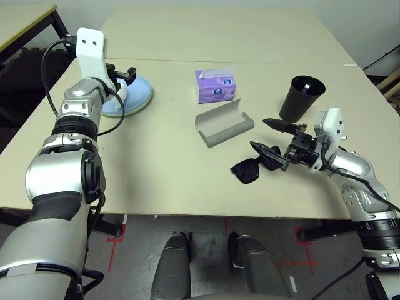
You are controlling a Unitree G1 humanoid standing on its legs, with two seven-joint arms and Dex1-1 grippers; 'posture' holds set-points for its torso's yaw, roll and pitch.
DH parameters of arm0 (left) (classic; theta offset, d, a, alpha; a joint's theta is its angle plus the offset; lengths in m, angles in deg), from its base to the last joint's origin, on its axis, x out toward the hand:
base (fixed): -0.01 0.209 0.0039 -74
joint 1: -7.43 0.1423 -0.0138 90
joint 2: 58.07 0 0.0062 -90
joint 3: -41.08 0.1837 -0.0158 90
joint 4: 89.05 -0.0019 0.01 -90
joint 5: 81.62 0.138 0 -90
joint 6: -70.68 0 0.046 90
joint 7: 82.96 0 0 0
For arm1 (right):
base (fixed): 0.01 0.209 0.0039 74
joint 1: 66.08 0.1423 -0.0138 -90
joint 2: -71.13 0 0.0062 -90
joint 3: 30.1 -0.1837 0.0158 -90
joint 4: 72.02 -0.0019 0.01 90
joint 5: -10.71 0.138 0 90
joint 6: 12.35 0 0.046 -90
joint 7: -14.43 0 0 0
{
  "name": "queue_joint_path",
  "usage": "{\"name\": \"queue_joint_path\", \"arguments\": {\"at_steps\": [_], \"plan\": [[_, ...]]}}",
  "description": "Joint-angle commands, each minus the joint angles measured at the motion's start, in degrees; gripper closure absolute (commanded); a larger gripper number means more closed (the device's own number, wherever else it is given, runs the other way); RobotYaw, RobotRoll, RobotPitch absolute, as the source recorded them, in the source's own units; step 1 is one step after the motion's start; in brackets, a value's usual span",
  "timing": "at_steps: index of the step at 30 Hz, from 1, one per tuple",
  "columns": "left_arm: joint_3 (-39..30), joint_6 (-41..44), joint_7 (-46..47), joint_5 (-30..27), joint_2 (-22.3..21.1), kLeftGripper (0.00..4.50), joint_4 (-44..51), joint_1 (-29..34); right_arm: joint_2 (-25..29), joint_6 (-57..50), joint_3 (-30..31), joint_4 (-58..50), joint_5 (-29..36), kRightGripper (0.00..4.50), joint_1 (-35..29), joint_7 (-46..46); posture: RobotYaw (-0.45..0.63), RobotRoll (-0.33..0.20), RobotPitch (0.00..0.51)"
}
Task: Organize and tidy the items on the table.
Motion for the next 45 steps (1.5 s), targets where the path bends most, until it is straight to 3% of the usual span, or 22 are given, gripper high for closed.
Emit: {"name": "queue_joint_path", "arguments": {"at_steps": [1,12,31,45], "plan": [[0.1,-2.7,-11.5,-2.8,1.5,0.02,4.2,1.1,0.2,0.4,-0.7,0.9,0.1,0.00,0.3,0.0,0.13,0.000,0.145],[0.6,-1.8,-25.9,-7.6,2.9,0.02,17.4,8.3,0.6,0.4,-1.1,1.6,0.1,0.00,0.9,0.2,0.14,0.000,0.147],[4.8,5.5,-43.6,-13.3,-0.1,0.02,39.4,26.1,1.9,1.7,-2.1,4.2,0.0,0.00,2.2,1.1,0.14,0.000,0.155],[8.6,2.1,-53.9,-14.8,-1.9,0.02,40.9,29.5,4.0,0.2,-2.8,2.2,1.1,0.00,1.2,1.9,0.14,0.000,0.195]]}}
